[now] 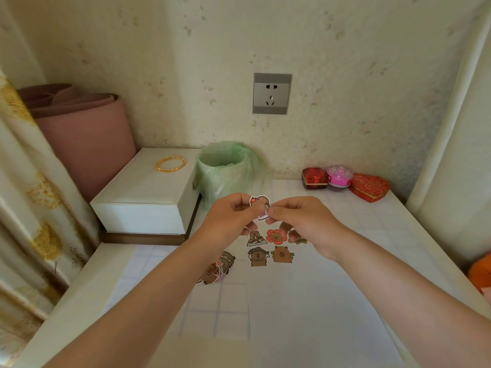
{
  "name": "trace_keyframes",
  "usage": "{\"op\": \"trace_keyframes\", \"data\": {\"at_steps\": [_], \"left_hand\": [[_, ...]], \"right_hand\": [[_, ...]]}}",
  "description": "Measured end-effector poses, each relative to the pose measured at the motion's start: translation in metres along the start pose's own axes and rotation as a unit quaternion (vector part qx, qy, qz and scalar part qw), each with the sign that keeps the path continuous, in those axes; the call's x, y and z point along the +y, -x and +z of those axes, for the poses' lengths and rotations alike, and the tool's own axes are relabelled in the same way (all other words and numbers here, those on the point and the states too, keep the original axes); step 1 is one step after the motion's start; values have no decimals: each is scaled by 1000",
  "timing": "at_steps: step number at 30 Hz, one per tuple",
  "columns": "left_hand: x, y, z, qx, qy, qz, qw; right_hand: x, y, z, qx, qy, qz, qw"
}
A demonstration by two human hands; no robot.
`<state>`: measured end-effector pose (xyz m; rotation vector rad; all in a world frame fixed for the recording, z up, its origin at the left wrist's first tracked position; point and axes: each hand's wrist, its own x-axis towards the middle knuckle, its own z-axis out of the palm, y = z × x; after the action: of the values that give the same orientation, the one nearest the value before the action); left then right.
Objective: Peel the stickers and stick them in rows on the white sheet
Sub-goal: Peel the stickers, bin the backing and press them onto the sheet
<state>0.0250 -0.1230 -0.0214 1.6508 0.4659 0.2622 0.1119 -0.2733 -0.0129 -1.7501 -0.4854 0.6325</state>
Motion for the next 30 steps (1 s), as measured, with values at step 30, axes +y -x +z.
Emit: {"op": "trace_keyframes", "data": {"at_steps": [30], "left_hand": [[1,5,1,9,14,16,1000]], "right_hand": [[-5,3,9,8,-94,6,995]]}}
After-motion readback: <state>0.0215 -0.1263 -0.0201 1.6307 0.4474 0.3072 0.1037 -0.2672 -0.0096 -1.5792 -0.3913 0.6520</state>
